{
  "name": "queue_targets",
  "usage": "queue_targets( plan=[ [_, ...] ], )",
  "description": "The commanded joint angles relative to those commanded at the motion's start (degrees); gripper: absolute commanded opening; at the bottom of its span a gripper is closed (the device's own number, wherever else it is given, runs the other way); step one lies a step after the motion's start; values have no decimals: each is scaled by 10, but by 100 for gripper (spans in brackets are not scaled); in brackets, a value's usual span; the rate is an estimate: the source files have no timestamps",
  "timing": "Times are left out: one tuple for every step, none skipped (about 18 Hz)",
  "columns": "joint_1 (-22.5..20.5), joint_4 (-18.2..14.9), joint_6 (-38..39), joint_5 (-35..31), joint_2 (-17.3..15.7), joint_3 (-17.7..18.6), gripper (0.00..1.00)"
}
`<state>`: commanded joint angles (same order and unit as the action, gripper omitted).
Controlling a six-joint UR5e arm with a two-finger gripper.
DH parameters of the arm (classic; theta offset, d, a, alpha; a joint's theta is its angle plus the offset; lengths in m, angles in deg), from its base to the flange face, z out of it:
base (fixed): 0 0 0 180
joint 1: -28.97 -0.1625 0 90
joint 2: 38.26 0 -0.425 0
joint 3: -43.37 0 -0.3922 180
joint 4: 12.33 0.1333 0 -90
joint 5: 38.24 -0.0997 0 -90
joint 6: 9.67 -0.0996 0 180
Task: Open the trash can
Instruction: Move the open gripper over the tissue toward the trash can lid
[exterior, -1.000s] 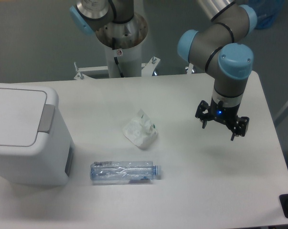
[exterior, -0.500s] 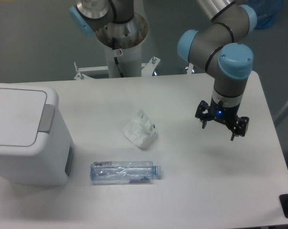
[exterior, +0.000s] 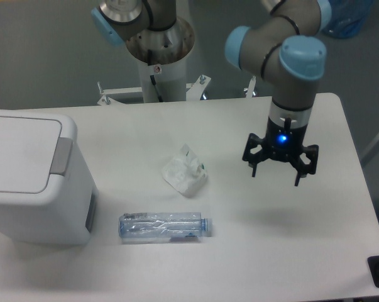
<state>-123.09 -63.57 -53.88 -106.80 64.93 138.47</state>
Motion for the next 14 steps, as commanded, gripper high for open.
queue_targets(
  plan=[
    [5,1,1,4,-6,-1,100],
    [16,1,-2,12,-9,-1,100],
    [25,1,-3,29,-12,1,100],
    [28,1,0,46,-14,2,100],
    [33,1,1,64,-22,1,100],
    [36,1,9,81,-34,0,100],
    [38,0,27,94,-43,0,100],
    [40,0,49,105,-47,0,100],
    [47,0,69,119,-54,-1,100],
    [49,0,84,129,-58,-2,100],
    [51,1,94,141,-61,-3,100],
    [53,0,102,151,-63,-3,100],
    [57,0,113,156,-68,-3,100],
    [60,-1,126,156,-70,-2,100]
  ],
)
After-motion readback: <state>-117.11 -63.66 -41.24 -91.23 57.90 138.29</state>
